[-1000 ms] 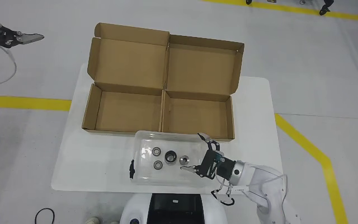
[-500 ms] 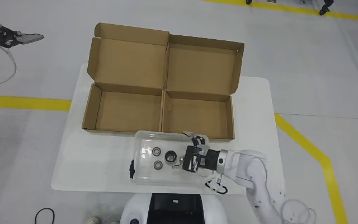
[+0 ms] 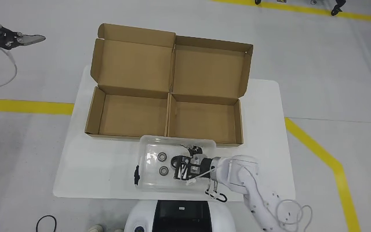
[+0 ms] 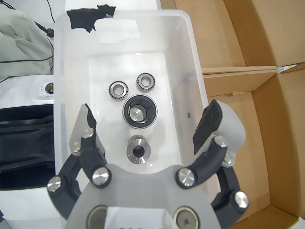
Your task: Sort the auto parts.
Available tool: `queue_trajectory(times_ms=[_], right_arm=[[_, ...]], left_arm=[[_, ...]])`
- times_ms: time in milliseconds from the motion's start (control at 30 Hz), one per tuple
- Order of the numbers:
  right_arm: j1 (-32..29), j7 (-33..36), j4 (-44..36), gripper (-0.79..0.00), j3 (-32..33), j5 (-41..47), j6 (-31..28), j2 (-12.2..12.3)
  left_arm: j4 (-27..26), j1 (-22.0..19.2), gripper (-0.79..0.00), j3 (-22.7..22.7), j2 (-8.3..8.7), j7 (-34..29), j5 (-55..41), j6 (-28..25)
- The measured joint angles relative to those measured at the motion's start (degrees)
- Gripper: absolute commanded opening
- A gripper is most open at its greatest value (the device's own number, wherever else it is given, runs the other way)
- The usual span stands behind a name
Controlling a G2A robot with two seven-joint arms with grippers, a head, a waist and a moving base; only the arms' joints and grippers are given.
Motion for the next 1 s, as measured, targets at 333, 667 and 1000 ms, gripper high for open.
queue_trajectory(times_ms=[333,667,1000], right_arm=[[2.43,-0.79,3.82,-0.105,-3.12,-1.47,3.03,-0.06],[5.05,0.06,7.92,-0.129,-5.82,-1.23,3.67,-0.18],[7.89,1.61,11.52,-0.289,-8.62,-0.01,3.79,-0.57]], left_arm=[[0.0,0.0,0.0,0.0,0.0,0.0,0.0,0.0],[0.0,0.0,0.0,0.0,0.0,0.0,0.0,0.0],[0.0,0.0,0.0,0.0,0.0,0.0,0.0,0.0]])
